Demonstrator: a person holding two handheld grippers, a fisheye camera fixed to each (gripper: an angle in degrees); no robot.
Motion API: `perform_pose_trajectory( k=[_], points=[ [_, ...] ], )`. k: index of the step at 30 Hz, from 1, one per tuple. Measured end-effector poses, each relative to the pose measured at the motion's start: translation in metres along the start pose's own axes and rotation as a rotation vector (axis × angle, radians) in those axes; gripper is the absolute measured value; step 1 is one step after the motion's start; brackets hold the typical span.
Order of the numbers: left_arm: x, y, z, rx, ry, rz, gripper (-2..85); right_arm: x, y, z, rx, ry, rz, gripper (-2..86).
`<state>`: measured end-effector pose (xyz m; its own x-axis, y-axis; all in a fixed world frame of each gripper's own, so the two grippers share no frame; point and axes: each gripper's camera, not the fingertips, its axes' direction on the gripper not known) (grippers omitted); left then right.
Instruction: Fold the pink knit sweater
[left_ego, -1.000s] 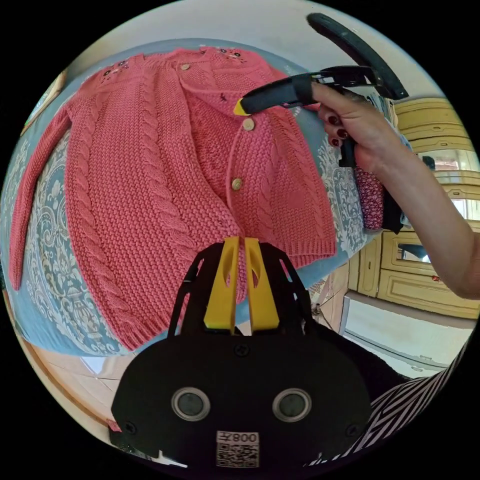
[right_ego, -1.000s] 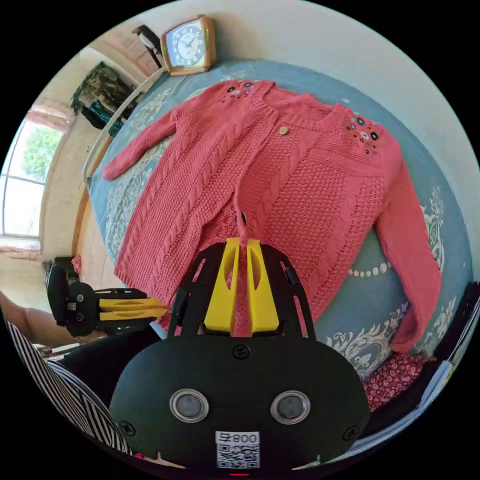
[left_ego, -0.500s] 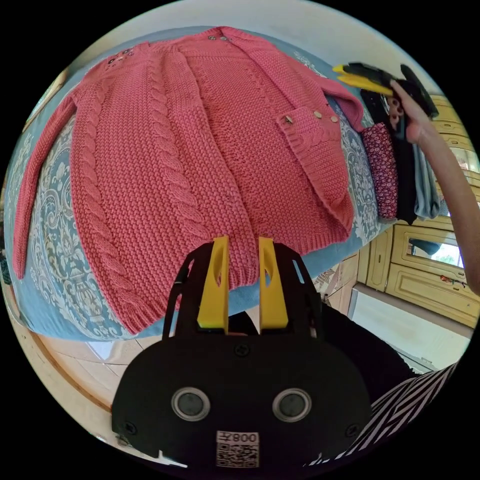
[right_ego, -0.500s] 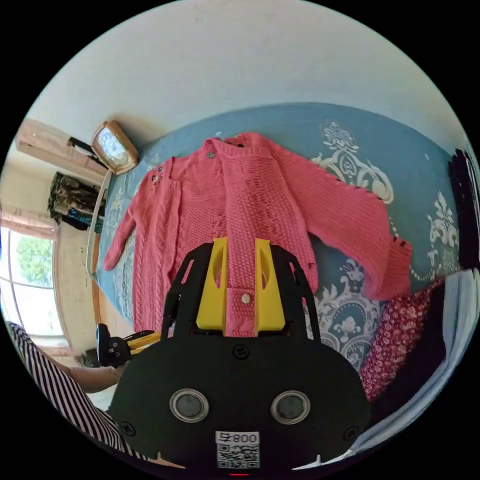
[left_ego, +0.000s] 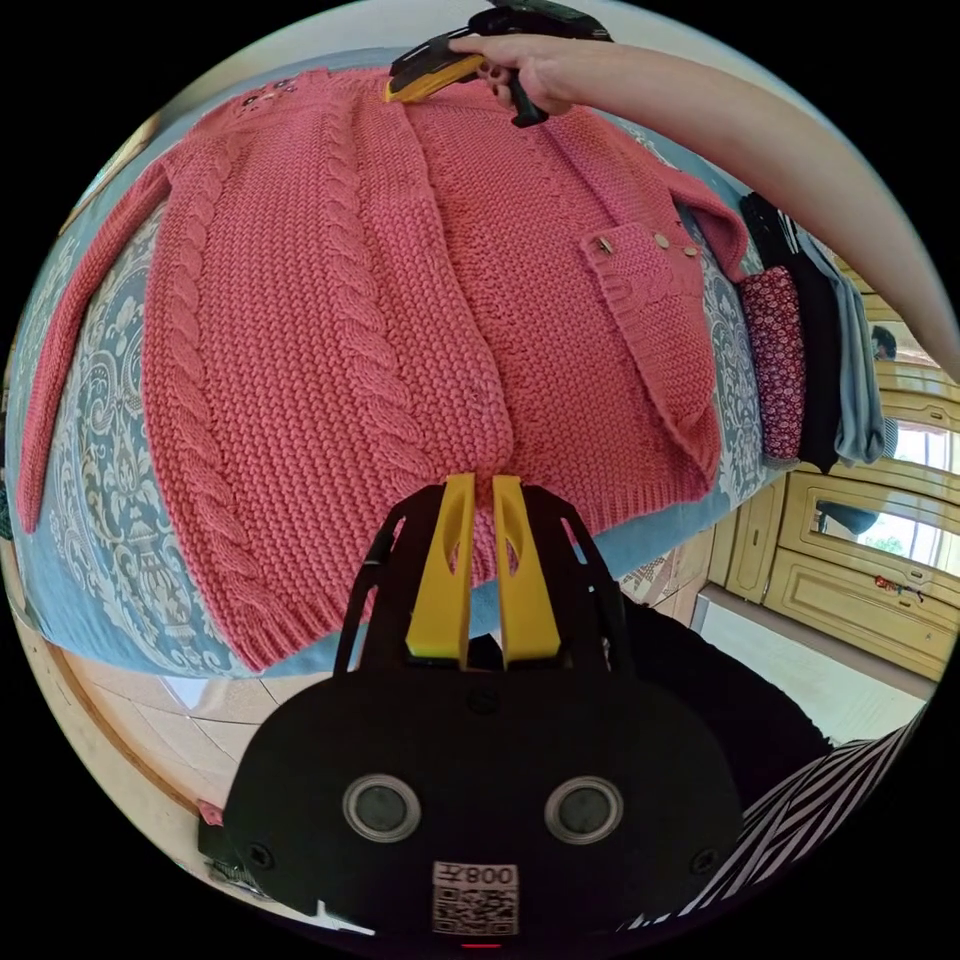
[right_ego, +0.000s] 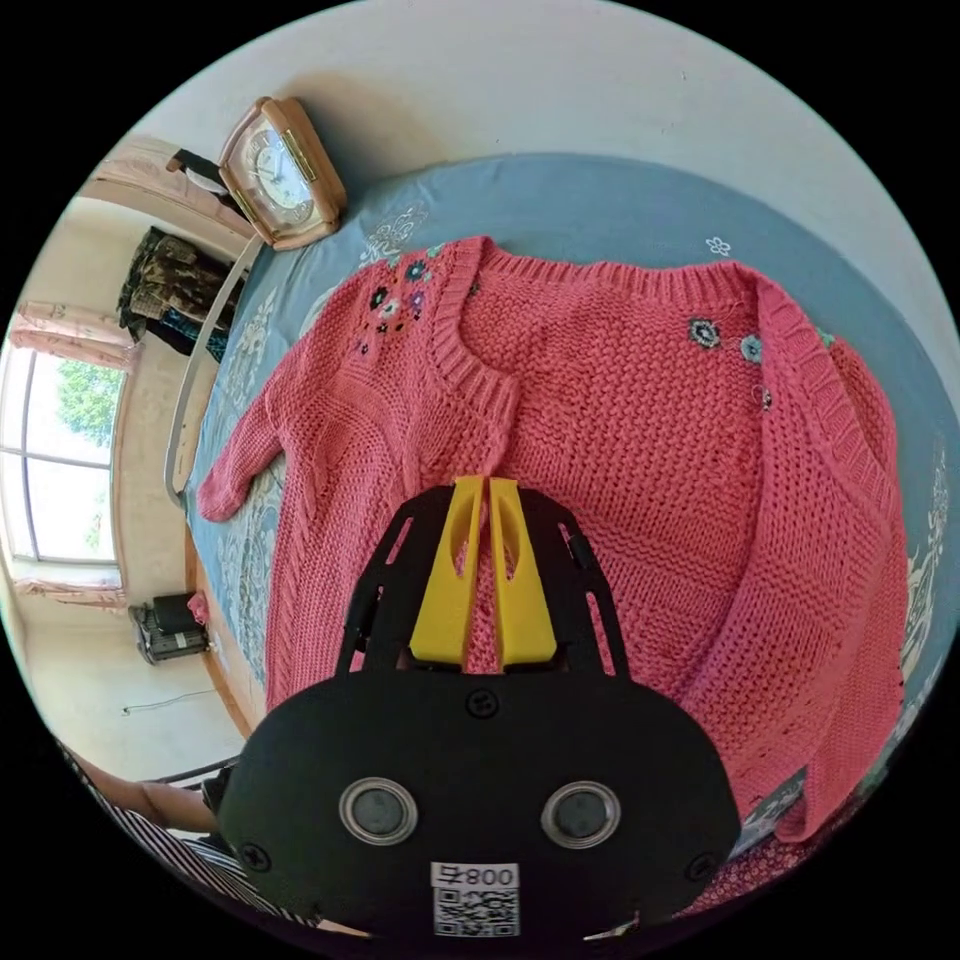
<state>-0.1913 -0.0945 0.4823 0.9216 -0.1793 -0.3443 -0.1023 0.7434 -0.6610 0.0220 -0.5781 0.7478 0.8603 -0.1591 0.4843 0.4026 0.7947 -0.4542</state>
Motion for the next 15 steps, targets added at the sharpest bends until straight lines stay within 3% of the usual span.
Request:
perform_pose_trajectory(
  k=[8,15],
  points=[
    [0.013,0.009,-0.024,0.063,0.071,0.039,3.1,-0.014,-0.01,-0.077,0.16,0.041,-0.101,0.8],
    [0.015,-0.009,0.014,-0.006,0.087,0.046,4.0,0.033,-0.039,-0.019,-0.053,0.106,-0.002,1.9]
  ],
)
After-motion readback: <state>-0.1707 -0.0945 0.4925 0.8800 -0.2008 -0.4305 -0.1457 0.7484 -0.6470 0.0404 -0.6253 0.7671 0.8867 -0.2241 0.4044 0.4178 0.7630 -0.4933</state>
